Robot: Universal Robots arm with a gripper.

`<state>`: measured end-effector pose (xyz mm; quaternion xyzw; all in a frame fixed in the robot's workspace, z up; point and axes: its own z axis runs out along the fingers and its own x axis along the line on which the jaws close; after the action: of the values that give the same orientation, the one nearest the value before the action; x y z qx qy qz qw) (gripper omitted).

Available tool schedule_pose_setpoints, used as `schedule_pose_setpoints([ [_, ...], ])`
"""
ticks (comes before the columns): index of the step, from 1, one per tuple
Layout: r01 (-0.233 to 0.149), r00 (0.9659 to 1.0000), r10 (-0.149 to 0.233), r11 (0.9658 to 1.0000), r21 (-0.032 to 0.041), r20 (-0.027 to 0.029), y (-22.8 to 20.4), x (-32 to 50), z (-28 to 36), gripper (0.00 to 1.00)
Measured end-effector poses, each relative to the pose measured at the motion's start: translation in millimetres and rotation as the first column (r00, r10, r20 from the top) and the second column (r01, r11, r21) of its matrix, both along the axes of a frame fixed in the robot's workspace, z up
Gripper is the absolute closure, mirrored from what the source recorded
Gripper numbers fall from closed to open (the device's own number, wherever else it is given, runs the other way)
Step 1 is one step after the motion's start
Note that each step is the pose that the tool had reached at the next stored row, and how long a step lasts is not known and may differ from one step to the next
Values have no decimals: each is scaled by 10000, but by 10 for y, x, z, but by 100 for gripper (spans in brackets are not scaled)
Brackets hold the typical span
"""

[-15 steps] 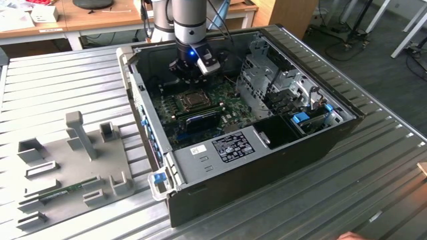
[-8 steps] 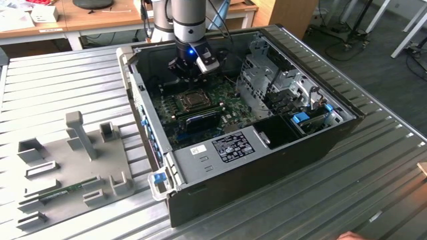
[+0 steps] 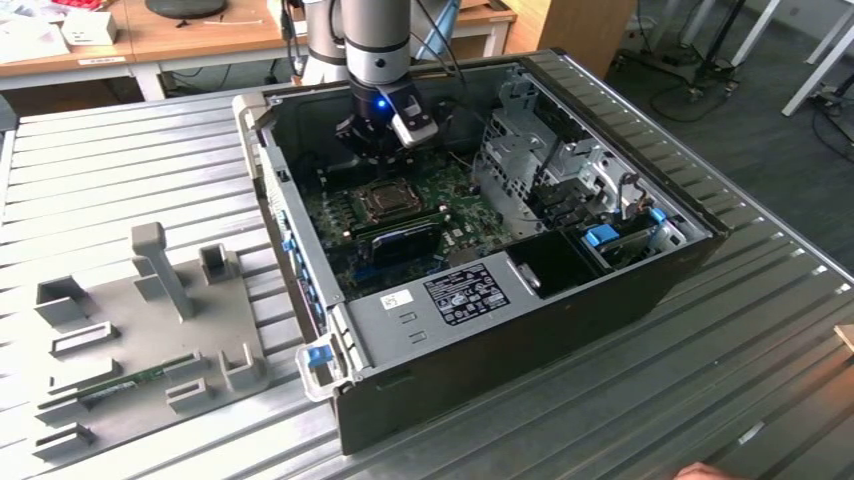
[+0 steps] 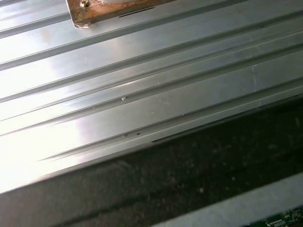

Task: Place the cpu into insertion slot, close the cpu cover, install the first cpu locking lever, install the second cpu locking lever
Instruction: 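Install the first cpu locking lever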

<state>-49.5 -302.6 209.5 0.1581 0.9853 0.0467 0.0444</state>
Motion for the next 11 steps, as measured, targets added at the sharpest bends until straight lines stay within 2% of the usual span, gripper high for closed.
schedule_pose_setpoints([
  [2,-1,10000,1,10000,13,12,0,-3,1,90],
  [6,-1,10000,0,10000,98,49,1,-6,0,90],
  [11,-1,10000,0,9999,110,74,1,-10,-1,90],
])
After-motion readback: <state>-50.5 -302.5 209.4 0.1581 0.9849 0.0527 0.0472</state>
